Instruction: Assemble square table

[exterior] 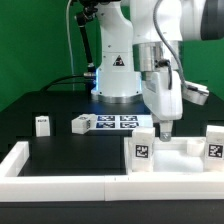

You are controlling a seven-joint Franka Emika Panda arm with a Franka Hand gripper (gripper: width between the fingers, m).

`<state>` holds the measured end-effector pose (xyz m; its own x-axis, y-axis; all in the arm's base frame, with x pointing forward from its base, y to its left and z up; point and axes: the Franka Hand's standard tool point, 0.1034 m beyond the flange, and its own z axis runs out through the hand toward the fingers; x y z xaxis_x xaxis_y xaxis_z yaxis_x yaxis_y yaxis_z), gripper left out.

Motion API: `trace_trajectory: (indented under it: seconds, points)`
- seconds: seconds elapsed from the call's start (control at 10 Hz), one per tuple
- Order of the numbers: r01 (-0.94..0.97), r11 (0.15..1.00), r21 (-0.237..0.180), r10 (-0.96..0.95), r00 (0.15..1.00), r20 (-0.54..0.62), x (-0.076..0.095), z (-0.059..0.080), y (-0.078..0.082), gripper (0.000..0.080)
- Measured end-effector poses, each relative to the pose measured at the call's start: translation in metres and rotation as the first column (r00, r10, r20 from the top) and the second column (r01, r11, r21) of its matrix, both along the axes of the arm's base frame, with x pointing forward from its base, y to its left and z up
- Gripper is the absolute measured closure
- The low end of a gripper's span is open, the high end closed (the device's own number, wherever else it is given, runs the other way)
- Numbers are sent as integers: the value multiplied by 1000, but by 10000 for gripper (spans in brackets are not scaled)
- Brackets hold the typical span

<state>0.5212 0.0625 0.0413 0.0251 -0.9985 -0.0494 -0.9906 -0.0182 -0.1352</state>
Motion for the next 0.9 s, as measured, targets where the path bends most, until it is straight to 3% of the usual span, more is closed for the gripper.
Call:
trace_trajectory:
  seconds: [0.4,0.6,0.8,0.9]
  points:
    - [-30,1000,-5,30,1000,-1,-1,-1,0,150]
    - [-136,991,-19,136,991,-19,-14,-5,-7,150]
    - [-174,983,-49,172,984,-46,-27,-24,-21,150]
    - [-179,982,-52,176,983,-56,-29,-30,-18,150]
